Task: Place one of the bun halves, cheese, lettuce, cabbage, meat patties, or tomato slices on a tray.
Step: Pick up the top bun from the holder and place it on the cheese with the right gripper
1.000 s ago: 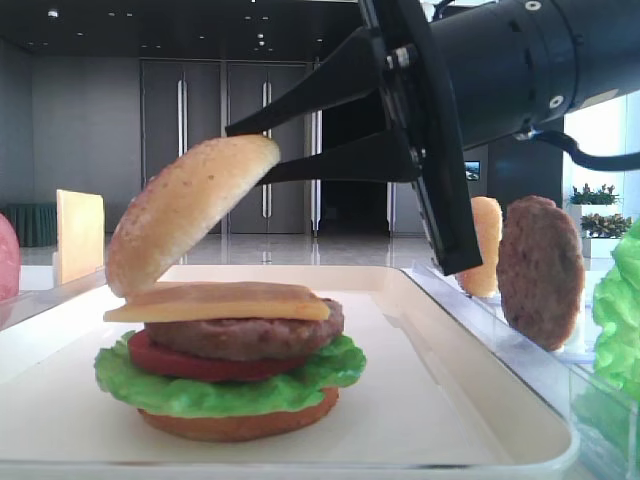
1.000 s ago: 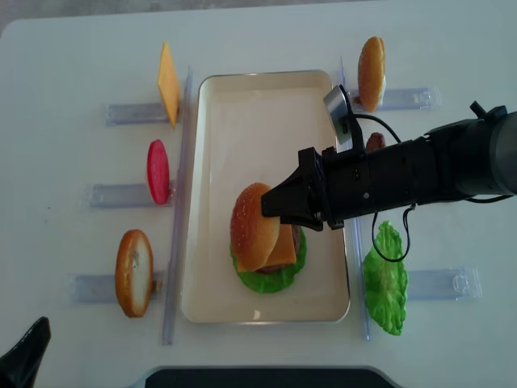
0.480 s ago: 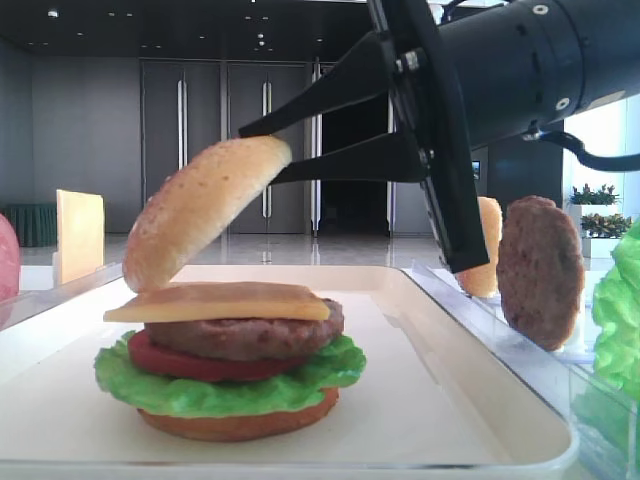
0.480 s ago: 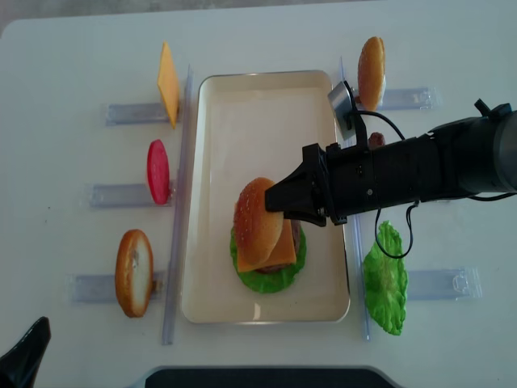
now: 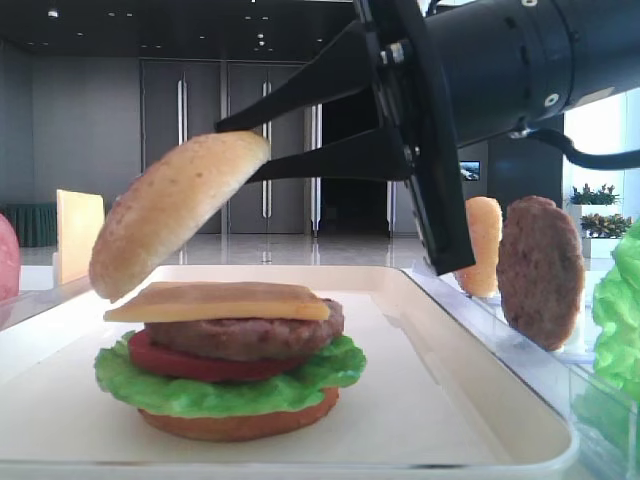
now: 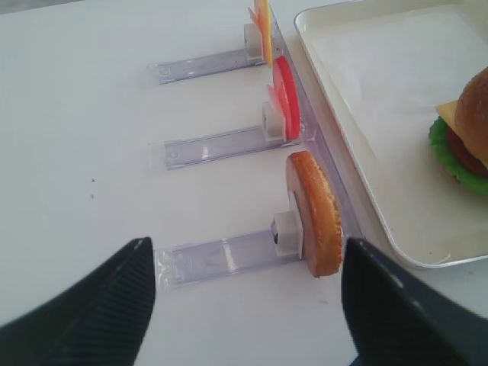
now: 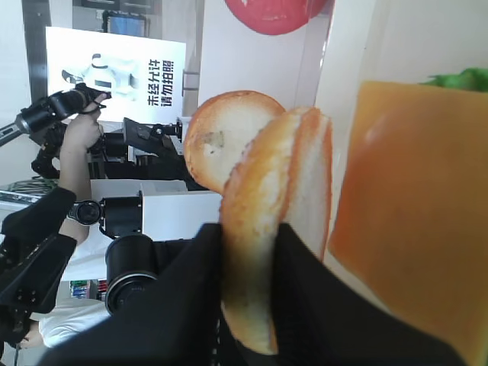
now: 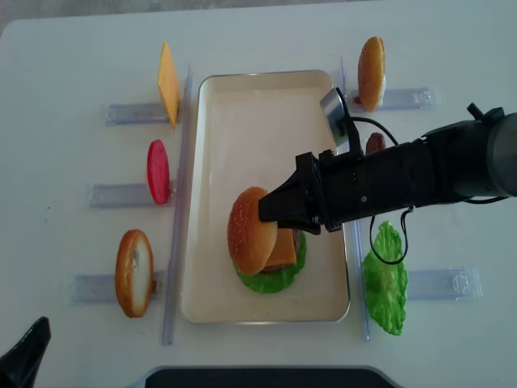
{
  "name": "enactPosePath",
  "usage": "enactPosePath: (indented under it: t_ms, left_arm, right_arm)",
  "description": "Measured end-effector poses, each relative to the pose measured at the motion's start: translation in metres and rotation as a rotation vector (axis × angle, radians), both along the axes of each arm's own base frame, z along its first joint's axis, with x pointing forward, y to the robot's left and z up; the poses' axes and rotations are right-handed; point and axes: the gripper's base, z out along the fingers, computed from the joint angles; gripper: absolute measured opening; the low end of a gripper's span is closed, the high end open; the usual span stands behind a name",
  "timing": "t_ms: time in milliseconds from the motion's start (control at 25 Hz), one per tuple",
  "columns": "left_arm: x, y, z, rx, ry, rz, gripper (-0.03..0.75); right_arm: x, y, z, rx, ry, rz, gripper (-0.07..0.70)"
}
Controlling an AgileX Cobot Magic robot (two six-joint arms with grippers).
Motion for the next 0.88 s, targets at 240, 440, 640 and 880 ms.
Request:
enactPosePath:
  t_ms: [240, 440, 640, 880]
  left_arm:
    - [0.0000, 0.0000, 0.0000, 0.000, 0.000, 0.000, 0.580]
    - [0.0000, 0.0000, 0.0000, 0.000, 0.000, 0.000, 0.580]
    - [0.0000, 0.0000, 0.0000, 0.000, 0.000, 0.000, 0.580]
    - [0.0000, 0.0000, 0.0000, 0.000, 0.000, 0.000, 0.580]
  right_arm:
    - [0.0039, -0.0045, -0.0004, -0.004, -0.001, -0.021, 0.142]
    - [0.0068, -0.0082, -0.0004, -0.004, -0.001, -0.035, 0.142]
    - [0.0070, -0.0083, -0.0007, -0.008, -0.002, -0.038, 0.142]
    - [0.0073, -0.0085, -0.0014, -0.016, -0.003, -0.041, 0.142]
